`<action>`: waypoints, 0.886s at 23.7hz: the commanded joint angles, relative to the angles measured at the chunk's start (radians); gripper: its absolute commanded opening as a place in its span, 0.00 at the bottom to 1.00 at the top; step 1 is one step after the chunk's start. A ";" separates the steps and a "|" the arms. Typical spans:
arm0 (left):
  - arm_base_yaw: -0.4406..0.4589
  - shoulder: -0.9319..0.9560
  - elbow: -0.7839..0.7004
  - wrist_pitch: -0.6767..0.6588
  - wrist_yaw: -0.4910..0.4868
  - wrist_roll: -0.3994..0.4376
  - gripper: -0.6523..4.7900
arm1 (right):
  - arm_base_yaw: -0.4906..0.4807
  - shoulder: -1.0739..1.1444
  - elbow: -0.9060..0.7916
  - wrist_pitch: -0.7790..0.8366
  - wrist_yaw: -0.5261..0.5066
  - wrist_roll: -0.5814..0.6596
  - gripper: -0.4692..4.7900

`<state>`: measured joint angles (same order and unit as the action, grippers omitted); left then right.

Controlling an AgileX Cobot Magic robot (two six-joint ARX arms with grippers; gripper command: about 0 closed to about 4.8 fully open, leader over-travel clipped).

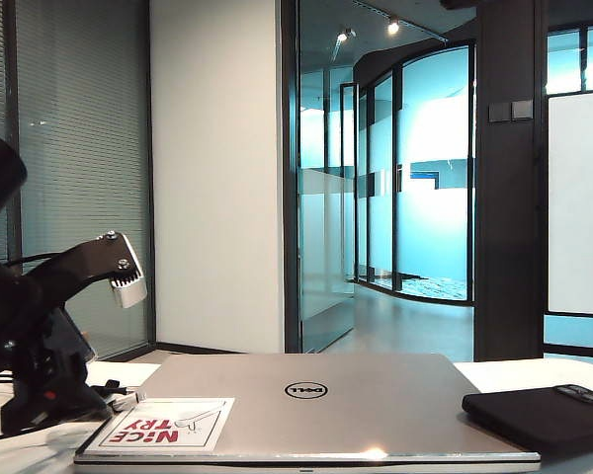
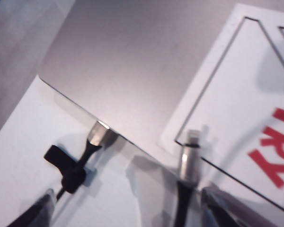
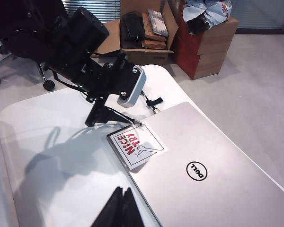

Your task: Pick up the charging cable and the phone, plug the charging cable into the charging port on the phone, and finally place them back on the table.

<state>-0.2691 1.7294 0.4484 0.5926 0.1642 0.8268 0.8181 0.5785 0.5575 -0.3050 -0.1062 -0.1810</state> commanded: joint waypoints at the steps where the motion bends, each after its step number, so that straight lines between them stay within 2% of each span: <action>1: -0.001 0.035 0.017 -0.014 0.005 0.007 0.85 | 0.000 -0.003 0.007 0.018 0.000 -0.003 0.08; 2: -0.001 0.045 0.018 -0.040 0.006 0.007 0.85 | 0.000 -0.003 0.007 0.018 0.000 -0.003 0.08; 3: -0.001 0.049 0.018 -0.067 0.006 0.007 0.75 | 0.000 -0.003 0.007 0.018 0.005 -0.003 0.08; 4: -0.001 0.049 0.018 -0.082 0.006 0.007 0.59 | 0.000 -0.003 0.007 0.018 0.008 -0.003 0.08; 5: -0.001 0.049 0.018 -0.095 0.006 0.002 0.36 | 0.000 -0.003 0.007 0.018 0.011 -0.003 0.08; 6: -0.001 0.049 0.018 -0.104 0.006 -0.004 0.18 | 0.000 -0.003 0.007 0.019 0.011 -0.003 0.08; 7: -0.001 0.049 0.018 -0.114 0.007 -0.020 0.10 | 0.000 -0.003 0.007 0.019 0.013 -0.003 0.08; 17: -0.002 0.034 0.021 -0.151 0.007 -0.043 0.11 | 0.000 -0.003 0.007 0.026 0.029 -0.003 0.08; 21: -0.002 -0.045 0.026 -0.161 0.007 -0.104 0.11 | 0.000 -0.003 0.007 0.026 0.046 -0.003 0.08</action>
<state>-0.2710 1.7061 0.4660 0.4286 0.1684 0.7528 0.8181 0.5785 0.5575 -0.3035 -0.0715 -0.1810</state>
